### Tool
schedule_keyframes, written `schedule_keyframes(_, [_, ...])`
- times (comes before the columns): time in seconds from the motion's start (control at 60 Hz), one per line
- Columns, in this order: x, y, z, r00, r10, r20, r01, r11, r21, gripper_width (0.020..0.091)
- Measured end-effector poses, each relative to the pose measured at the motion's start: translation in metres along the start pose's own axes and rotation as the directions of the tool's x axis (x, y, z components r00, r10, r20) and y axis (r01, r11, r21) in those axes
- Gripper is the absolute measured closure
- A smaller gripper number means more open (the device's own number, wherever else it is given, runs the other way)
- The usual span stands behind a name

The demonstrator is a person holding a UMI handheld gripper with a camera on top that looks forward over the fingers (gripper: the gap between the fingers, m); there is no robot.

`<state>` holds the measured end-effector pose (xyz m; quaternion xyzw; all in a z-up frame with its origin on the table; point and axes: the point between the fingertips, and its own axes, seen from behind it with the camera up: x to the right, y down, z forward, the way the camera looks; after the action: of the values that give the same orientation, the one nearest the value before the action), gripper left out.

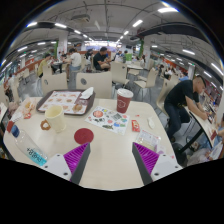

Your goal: Pour water

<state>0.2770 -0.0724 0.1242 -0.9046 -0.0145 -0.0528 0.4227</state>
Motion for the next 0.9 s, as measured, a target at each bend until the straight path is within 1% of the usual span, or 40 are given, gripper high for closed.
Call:
schedule_keyframes(0.1, [-0.008, 0.014, -0.011, 1.0, 0.025, -0.007, -0.025, 1.0, -0.017, 0.0253])
schedule_keyframes(0.233, [-0.04, 0.049, -0.051, 1.0, 0.025, -0.007, -0.025, 0.999, -0.044, 0.0255])
schedule_keyframes(0.367, [-0.089, 0.087, -0.08, 1.0, 0.008, 0.013, -0.007, 0.997, -0.075, 0.0255])
schedule_keyframes(0.467, [-0.135, 0.106, -0.094, 0.999, 0.008, 0.053, -0.004, 0.997, -0.074, 0.0252])
schedule_keyframes(0.6, [-0.199, 0.106, -0.097, 0.991, 0.02, 0.129, -0.017, 1.0, -0.025, 0.0251])
schedule_keyframes(0.733, [-0.248, 0.083, -0.08, 0.983, 0.03, 0.182, -0.041, 0.998, 0.052, 0.0248])
schedule_keyframes(0.783, [-0.257, 0.072, -0.068, 0.983, 0.044, 0.181, -0.061, 0.994, 0.088, 0.0253])
schedule_keyframes(0.9, [-0.27, 0.052, -0.037, 0.985, 0.077, 0.157, -0.099, 0.985, 0.139, 0.0258])
